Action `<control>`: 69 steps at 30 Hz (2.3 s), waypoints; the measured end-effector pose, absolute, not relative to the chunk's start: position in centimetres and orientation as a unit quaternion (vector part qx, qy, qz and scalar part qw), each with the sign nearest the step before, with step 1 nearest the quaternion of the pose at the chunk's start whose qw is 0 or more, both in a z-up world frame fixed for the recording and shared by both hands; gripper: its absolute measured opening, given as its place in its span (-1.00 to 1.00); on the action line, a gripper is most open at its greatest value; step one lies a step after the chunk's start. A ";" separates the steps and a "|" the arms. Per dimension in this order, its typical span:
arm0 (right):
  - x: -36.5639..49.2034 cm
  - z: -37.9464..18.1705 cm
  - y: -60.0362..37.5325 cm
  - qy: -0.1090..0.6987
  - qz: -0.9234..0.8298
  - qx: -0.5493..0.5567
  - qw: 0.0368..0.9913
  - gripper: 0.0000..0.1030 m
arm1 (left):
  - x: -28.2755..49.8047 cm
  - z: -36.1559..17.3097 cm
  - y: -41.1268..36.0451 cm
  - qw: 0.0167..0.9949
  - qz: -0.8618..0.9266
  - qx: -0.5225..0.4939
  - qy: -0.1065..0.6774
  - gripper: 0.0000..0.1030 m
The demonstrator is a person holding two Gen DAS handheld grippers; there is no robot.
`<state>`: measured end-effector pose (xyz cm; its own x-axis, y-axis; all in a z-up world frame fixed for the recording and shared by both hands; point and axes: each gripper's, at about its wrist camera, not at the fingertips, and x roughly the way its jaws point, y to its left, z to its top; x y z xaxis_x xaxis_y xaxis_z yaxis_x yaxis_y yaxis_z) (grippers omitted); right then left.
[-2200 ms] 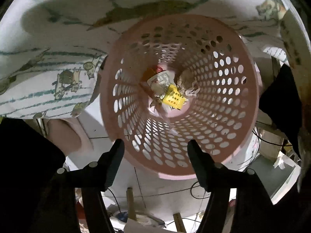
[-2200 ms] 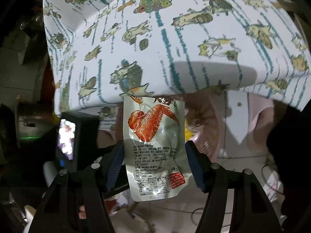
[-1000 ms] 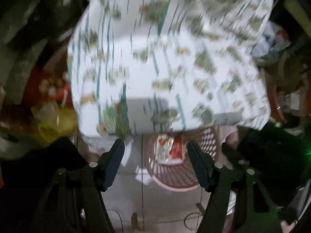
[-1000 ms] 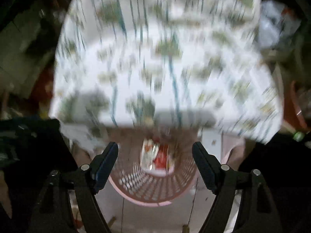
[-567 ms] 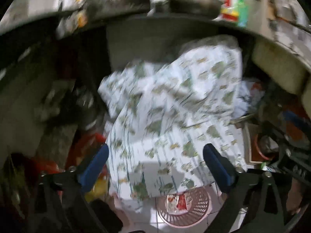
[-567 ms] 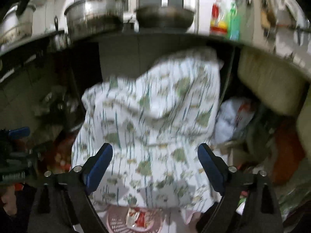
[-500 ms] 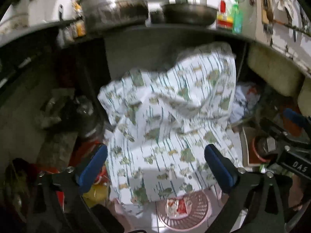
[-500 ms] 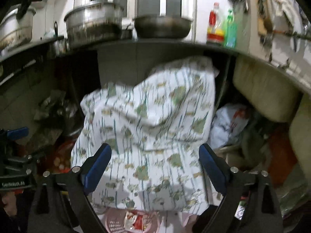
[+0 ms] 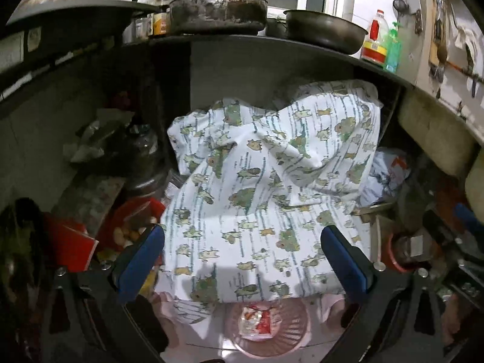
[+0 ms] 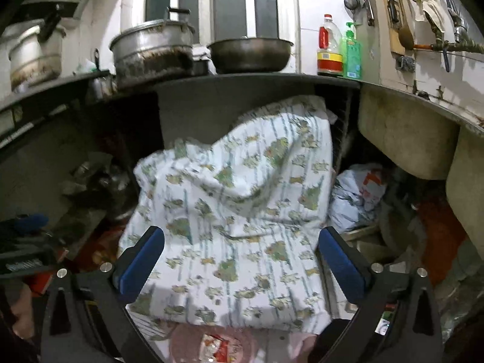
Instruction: Collect trash
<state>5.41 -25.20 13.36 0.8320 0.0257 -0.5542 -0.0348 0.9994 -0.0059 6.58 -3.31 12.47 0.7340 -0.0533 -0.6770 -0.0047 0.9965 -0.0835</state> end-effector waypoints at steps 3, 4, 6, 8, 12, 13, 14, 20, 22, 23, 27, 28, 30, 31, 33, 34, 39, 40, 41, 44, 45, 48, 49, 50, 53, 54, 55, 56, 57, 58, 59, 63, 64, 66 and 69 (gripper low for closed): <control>5.5 13.3 -25.4 0.288 0.003 -0.010 0.957 1.00 | 6.1 12.6 -3.6 0.933 -0.008 -0.020 0.360 0.99; 5.2 13.5 -25.2 0.282 -0.001 -0.012 0.959 1.00 | 6.0 12.7 -3.8 0.933 -0.008 -0.014 0.360 0.99; 4.6 14.0 -25.0 0.268 0.002 -0.017 0.963 1.00 | 5.6 12.9 -3.9 0.934 -0.003 -0.006 0.357 0.99; 4.3 14.4 -24.7 0.264 0.005 -0.021 0.964 1.00 | 5.4 13.1 -3.9 0.935 -0.003 -0.009 0.353 0.99; 3.8 14.8 -24.4 0.260 0.008 -0.021 0.965 1.00 | 5.2 13.2 -3.8 0.932 -0.022 -0.019 0.362 0.99; 3.8 14.9 -24.3 0.260 0.008 -0.022 0.965 1.00 | 5.2 13.2 -3.8 0.932 -0.021 -0.019 0.360 0.99; 3.7 14.9 -24.3 0.260 0.009 -0.022 0.965 1.00 | 5.1 13.3 -3.8 0.933 -0.018 -0.019 0.358 0.99; 3.7 14.6 -24.2 0.266 0.005 -0.013 0.964 1.00 | 4.9 13.4 -4.6 0.935 -0.022 -0.011 0.355 0.99; 3.8 14.6 -24.2 0.267 0.009 -0.013 0.964 1.00 | 4.7 13.4 -4.7 0.936 -0.018 -0.005 0.353 0.99; 3.7 14.7 -24.1 0.266 0.011 -0.016 0.964 1.00 | 4.7 13.4 -4.8 0.936 -0.018 -0.004 0.353 0.99; 3.9 14.5 -23.9 0.267 0.015 -0.020 0.963 1.00 | 4.6 13.4 -4.8 0.932 -0.037 -0.016 0.360 0.99; 4.0 14.4 -23.9 0.270 0.013 -0.018 0.963 1.00 | 4.5 13.4 -4.9 0.933 -0.036 -0.013 0.358 0.99; 4.1 14.2 -24.0 0.271 0.010 -0.018 0.962 1.00 | 4.5 13.5 -5.1 0.934 -0.031 -0.008 0.355 0.99; 4.1 14.2 -24.0 0.272 0.010 -0.018 0.962 1.00 | 4.5 13.5 -5.1 0.935 -0.029 -0.005 0.354 0.99; 4.2 14.2 -24.1 0.274 0.012 -0.017 0.962 1.00 | 4.5 13.5 -5.2 0.935 -0.027 -0.003 0.354 0.99; 4.2 14.2 -24.2 0.274 0.011 -0.016 0.962 1.00 | 4.5 13.5 -5.2 0.935 -0.028 -0.004 0.354 0.99; 4.3 14.1 -24.4 0.272 0.006 -0.013 0.962 1.00 | 4.5 13.5 -5.1 0.935 -0.027 -0.004 0.353 0.99; 4.3 14.1 -24.5 0.273 0.007 -0.013 0.962 1.00 | 4.5 13.5 -5.1 0.935 -0.026 -0.003 0.353 0.99; 4.3 14.1 -24.5 0.273 0.004 -0.013 0.962 1.00 | 4.6 13.5 -5.0 0.935 -0.026 -0.003 0.353 0.99; 4.4 14.0 -24.5 0.273 0.000 -0.013 0.962 1.00 | 4.6 13.5 -5.0 0.935 -0.026 -0.003 0.353 0.99; 4.3 14.0 -24.5 0.274 -0.001 -0.013 0.962 1.00 | 4.5 13.5 -5.1 0.935 -0.026 -0.002 0.353 0.99; 4.3 14.0 -24.6 0.273 0.000 -0.012 0.962 1.00 | 4.5 13.5 -5.0 0.936 -0.022 0.001 0.350 0.99; 4.3 14.0 -24.5 0.272 0.001 -0.012 0.962 1.00 | 4.4 13.5 -4.9 0.937 -0.021 0.001 0.350 0.99; 4.4 14.0 -24.5 0.272 0.001 -0.014 0.962 1.00 | 4.4 13.5 -4.8 0.937 -0.020 0.002 0.350 0.99; 4.3 14.0 -24.5 0.274 -0.003 -0.014 0.962 1.00 | 4.4 13.5 -4.7 0.937 -0.016 0.004 0.349 0.99; 4.3 14.0 -24.5 0.274 -0.003 -0.013 0.962 1.00 | 4.4 13.5 -4.7 0.938 -0.011 0.006 0.346 0.99; 4.3 14.0 -24.5 0.274 -0.003 -0.013 0.962 1.00 | 4.4 13.6 -4.7 0.939 -0.004 0.010 0.344 0.99; 4.3 14.0 -24.5 0.273 -0.004 -0.012 0.962 1.00 | 4.3 13.6 -4.7 0.940 0.001 0.015 0.340 0.99; 4.3 14.0 -24.5 0.273 -0.004 -0.012 0.962 1.00 | 4.2 13.7 -4.7 0.941 0.002 0.017 0.337 0.99; 4.3 14.0 -24.5 0.274 -0.001 -0.012 0.962 1.00 | 4.1 13.8 -4.7 0.941 -0.002 0.016 0.337 0.99; 4.3 14.0 -24.5 0.274 -0.001 -0.012 0.962 1.00 | 4.1 13.8 -4.5 0.941 -0.006 0.013 0.339 0.99; 4.3 14.0 -24.6 0.273 -0.001 -0.013 0.962 1.00 | 4.2 13.8 -4.5 0.940 -0.007 0.013 0.341 0.99; 4.3 14.0 -24.6 0.273 -0.001 -0.013 0.962 1.00 | 4.2 13.8 -4.6 0.939 -0.007 0.014 0.342 0.99; 4.3 13.9 -24.6 0.272 -0.007 -0.014 0.962 1.00 | 4.3 13.8 -4.6 0.939 -0.010 0.011 0.344 0.99; 4.2 13.8 -24.7 0.275 -0.005 -0.012 0.961 1.00 | 4.4 13.8 -4.5 0.939 -0.009 0.013 0.344 0.99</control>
